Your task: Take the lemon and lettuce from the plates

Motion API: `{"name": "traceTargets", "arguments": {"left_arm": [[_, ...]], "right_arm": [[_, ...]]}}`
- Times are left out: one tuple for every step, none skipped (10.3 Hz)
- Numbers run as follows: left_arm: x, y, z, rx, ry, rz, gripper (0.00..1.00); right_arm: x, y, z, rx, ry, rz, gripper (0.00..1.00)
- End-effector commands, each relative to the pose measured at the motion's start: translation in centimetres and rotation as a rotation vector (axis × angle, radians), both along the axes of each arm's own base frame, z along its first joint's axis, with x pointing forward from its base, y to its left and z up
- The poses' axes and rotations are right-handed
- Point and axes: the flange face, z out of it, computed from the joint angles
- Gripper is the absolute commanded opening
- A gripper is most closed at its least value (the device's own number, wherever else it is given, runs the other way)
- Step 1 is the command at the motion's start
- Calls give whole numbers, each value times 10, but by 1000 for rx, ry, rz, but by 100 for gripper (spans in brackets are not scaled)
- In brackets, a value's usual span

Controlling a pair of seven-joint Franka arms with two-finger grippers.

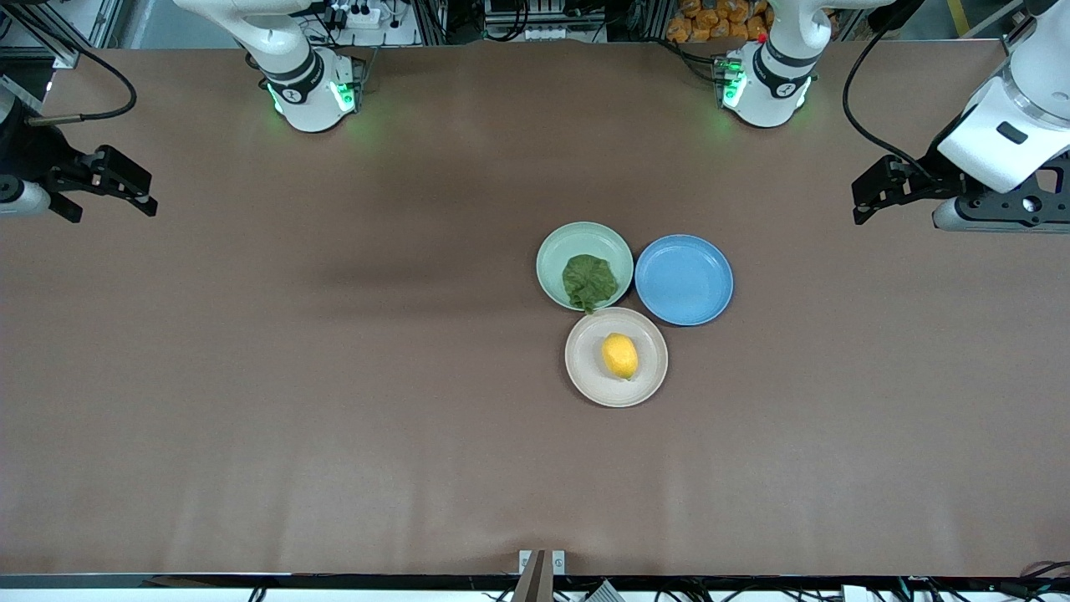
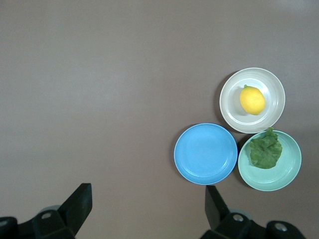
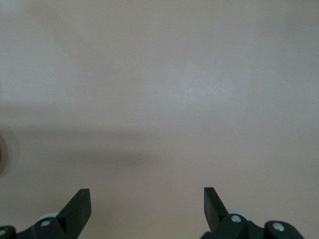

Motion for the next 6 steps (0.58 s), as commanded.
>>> {"name": "traceTargets", "arguments": {"left_arm": [[-3, 13, 11, -10, -6, 36, 100], [-1, 12, 7, -4, -1, 35, 100], [-1, 12, 8, -5, 0, 35, 100], [0, 11, 7, -6, 0, 34, 100], [1, 9, 4, -5, 6, 32, 100], [4, 7, -3, -4, 18, 29, 100]], "right_arm": [[-6, 3, 5, 13, 2, -4, 100], [-6, 3, 5, 13, 4, -4, 100], [-7, 5, 5, 13, 10, -2, 100], [-9, 13, 4, 14, 19, 14, 100], [-10, 33, 4, 11, 21, 45, 100], [-11, 66, -2, 8, 29, 36, 100]]}}
